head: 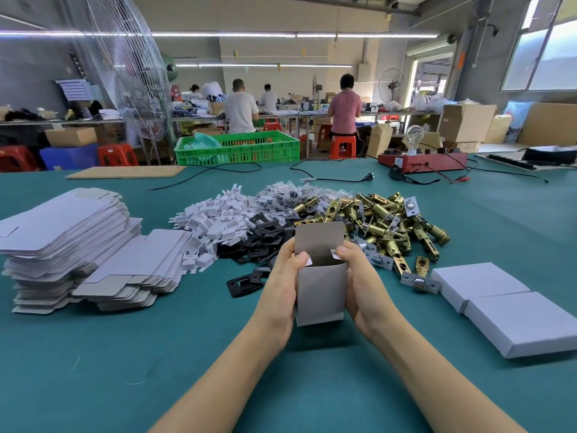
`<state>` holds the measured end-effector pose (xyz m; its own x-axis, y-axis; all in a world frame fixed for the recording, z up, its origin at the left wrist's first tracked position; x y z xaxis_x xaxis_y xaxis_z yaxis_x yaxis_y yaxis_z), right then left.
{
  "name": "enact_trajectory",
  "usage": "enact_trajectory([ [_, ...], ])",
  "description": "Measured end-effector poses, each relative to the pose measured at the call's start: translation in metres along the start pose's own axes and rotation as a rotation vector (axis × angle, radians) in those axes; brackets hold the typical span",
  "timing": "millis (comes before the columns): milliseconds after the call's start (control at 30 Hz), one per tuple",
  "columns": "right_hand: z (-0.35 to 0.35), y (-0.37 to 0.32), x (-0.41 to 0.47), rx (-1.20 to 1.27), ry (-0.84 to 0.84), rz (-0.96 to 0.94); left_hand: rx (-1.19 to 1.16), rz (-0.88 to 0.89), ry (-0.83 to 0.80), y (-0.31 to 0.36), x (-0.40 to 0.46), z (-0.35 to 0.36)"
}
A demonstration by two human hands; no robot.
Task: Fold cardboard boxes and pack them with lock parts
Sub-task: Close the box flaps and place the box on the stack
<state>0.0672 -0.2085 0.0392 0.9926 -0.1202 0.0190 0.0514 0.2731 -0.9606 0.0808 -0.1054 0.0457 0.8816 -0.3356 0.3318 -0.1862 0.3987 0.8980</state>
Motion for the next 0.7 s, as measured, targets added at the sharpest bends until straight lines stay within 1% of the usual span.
enact_trajectory([
  [133, -0.002, -0.011, 0.000, -0.034, 0.029, -0.103, -0.028, -0.008, 0.006, 0.002, 0.000, 0.000],
  [400, 0.001, -0.027, -0.009, -0.113, 0.060, -0.215, -0.149, -0.083, 0.046, 0.000, -0.003, -0.003],
  [533, 0.000, -0.029, -0.011, -0.090, 0.078, -0.240, -0.180, -0.095, 0.064, 0.001, -0.004, -0.004],
  [700, 0.000, -0.030, -0.013, -0.059, 0.080, -0.246, -0.153, -0.080, 0.050, 0.002, -0.005, -0.005],
])
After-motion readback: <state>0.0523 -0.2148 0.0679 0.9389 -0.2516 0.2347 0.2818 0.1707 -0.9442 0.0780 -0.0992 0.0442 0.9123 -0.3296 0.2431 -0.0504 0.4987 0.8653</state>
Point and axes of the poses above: each hand's wrist, its own x-axis towards the middle knuckle, its own z-axis out of the palm, y = z × x, the point moved 10 cm from there along x, towards the middle knuckle, and after that the axes turned 6 degrees about z, right-handed, at the moved point
